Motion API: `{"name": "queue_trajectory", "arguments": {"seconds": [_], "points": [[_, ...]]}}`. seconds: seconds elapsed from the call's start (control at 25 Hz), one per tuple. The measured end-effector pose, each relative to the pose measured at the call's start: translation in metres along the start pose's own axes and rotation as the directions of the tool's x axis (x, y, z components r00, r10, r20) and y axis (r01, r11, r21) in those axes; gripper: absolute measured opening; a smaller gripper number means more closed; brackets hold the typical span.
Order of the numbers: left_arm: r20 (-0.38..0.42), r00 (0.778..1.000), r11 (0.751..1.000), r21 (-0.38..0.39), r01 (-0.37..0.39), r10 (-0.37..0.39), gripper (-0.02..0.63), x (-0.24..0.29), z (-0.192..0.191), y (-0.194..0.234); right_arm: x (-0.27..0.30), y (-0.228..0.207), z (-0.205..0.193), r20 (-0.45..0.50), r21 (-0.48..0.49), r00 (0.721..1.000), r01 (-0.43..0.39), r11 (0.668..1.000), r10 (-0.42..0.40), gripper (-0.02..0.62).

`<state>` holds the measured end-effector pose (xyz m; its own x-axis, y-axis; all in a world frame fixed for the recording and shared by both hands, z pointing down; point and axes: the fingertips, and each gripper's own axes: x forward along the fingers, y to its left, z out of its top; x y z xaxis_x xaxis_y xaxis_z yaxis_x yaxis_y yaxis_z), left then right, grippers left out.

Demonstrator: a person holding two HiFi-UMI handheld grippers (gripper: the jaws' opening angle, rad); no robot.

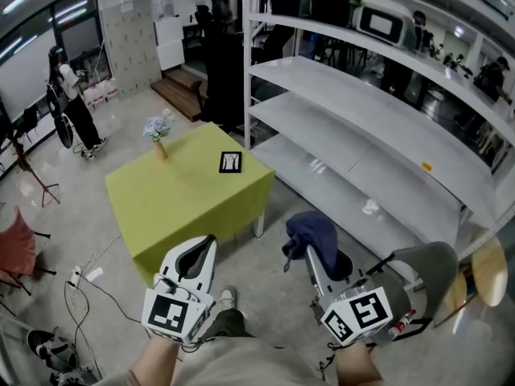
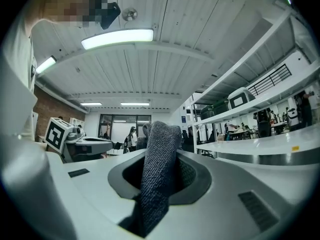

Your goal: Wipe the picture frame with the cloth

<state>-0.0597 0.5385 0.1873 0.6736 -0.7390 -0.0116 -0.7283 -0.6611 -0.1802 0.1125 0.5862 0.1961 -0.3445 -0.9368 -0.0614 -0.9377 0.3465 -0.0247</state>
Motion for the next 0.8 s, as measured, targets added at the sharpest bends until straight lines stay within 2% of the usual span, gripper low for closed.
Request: {"name": "queue_trajectory", "arguments": {"seconds": [0.08,0.24,0.4,0.64,0.8], "points": [[0.004,1.000,1.000,0.001,0.010,-0.010,0.008,0.008,-0.008,-0.001,0.005,-0.005,-0.010,-0.005,0.011,1.000,-0.001,1.000,0.001,0.086],[0.012,1.000,0.999,-0.048,0.018,-0.018,0.008,0.024,-0.023,0.011,0.023,-0.013,-0.029,-0.022,0.014,1.000,-0.007,1.000,0.008,0.087],[0.015,1.000,1.000,-0.021,0.016,-0.016,0.008,0.046,-0.033,0.027,0.050,-0.026,-0.038,-0.029,0.017,1.000,-0.009,1.000,0.010,0.087],[0.000,1.000,0.999,-0.031,0.017,-0.017,0.008,0.083,-0.051,0.068,0.109,-0.040,-0.051,-0.054,0.017,0.998,-0.017,1.000,0.018,0.087],[-0.043,0.999,0.999,-0.034,0.004,-0.005,0.008,0.116,-0.063,0.107,0.155,-0.051,-0.059,-0.080,0.028,0.997,-0.014,0.999,0.016,0.087]]}}
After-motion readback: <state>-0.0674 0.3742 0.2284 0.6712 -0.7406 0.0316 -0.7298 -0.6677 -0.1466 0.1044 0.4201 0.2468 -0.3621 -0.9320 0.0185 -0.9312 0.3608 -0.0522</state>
